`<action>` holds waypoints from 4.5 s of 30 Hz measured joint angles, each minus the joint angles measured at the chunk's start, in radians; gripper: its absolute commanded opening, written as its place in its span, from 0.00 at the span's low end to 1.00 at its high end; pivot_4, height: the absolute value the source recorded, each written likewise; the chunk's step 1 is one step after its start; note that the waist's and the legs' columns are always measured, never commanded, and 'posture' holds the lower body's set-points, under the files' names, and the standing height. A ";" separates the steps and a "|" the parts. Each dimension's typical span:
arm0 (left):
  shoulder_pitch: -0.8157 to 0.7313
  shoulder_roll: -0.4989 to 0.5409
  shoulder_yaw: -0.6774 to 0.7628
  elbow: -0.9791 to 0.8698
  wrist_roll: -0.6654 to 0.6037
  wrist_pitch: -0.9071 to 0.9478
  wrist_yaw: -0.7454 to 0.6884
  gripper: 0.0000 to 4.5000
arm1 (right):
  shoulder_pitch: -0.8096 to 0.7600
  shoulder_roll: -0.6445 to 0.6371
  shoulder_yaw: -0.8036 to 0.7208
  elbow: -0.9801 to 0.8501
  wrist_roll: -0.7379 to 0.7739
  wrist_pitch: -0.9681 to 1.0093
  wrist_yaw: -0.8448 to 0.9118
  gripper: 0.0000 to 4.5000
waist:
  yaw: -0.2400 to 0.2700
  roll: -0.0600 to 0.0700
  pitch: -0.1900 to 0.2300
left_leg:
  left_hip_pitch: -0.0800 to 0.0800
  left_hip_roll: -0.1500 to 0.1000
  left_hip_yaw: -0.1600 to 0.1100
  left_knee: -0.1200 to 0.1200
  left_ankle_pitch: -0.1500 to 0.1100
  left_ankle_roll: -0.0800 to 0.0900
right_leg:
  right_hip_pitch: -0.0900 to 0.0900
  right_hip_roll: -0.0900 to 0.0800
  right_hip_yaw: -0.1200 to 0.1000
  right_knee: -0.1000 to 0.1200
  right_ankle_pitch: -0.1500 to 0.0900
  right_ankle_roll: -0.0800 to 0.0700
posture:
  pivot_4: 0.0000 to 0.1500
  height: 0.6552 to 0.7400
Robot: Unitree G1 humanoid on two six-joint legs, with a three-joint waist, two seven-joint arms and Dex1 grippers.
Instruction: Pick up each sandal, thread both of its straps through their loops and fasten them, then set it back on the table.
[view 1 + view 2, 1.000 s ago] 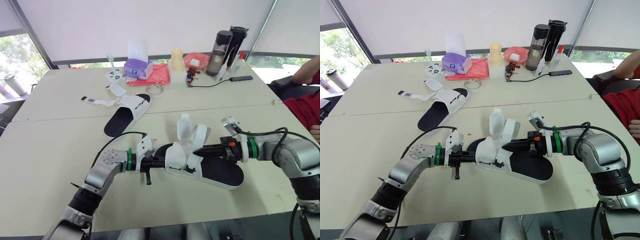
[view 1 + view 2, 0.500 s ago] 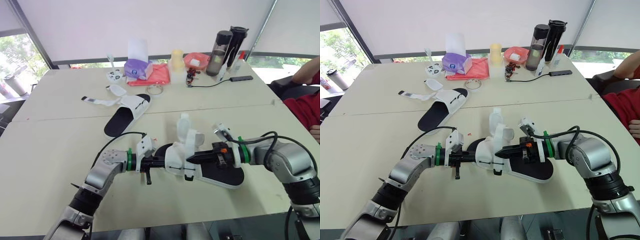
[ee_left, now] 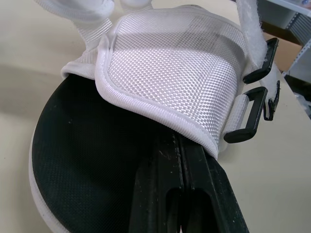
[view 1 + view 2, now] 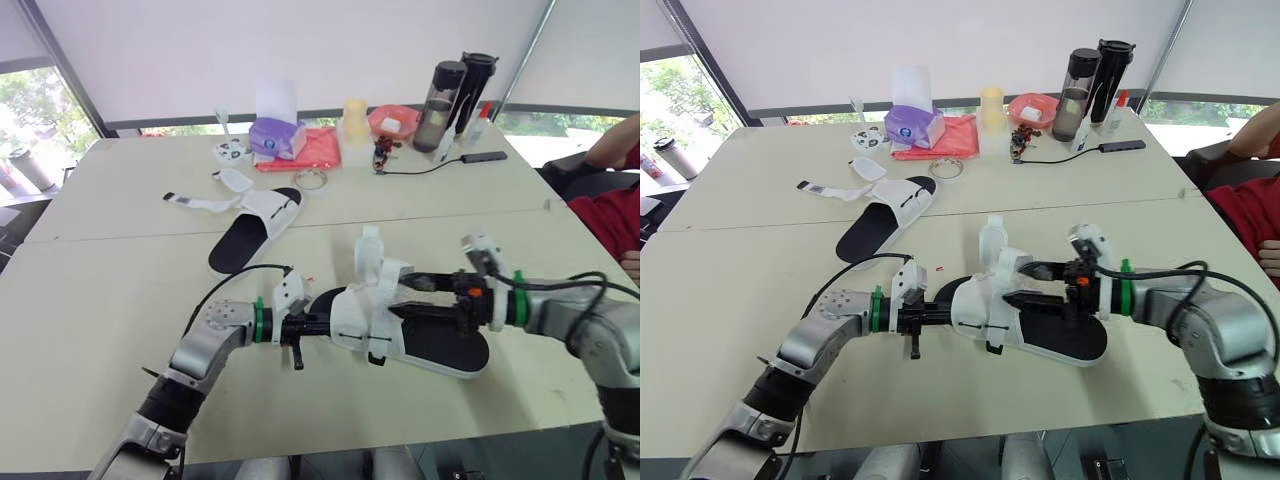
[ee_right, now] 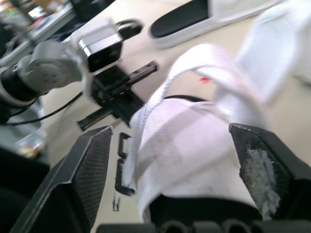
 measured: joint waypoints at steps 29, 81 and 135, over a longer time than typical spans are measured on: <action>-0.004 0.064 -0.047 -0.017 -0.025 -0.001 -0.087 0.00 | 0.192 0.015 0.100 -0.048 0.080 -0.020 -0.118 0.94 | 0.003 0.000 -0.001 | 0.000 0.000 0.000 0.001 -0.002 0.003 | 0.006 -0.001 0.000 -0.011 0.001 -0.002 | 1.00 1.00; -0.064 0.073 0.026 0.131 0.085 -0.194 0.006 0.00 | 0.282 0.101 0.193 -0.129 0.115 0.018 -0.170 0.01 | -0.001 0.000 -0.003 | 0.001 0.001 0.001 0.001 -0.002 0.004 | 0.005 0.000 0.000 -0.011 0.004 0.004 | 1.00 1.00; -0.096 0.028 0.021 0.206 0.104 -0.222 -0.028 0.00 | 0.104 0.149 0.220 0.023 0.890 -0.159 -0.661 0.56 | 0.022 -0.001 -0.016 | -0.001 0.001 0.001 0.001 -0.003 0.006 | 0.006 -0.001 0.001 -0.014 0.002 0.000 | 1.00 1.00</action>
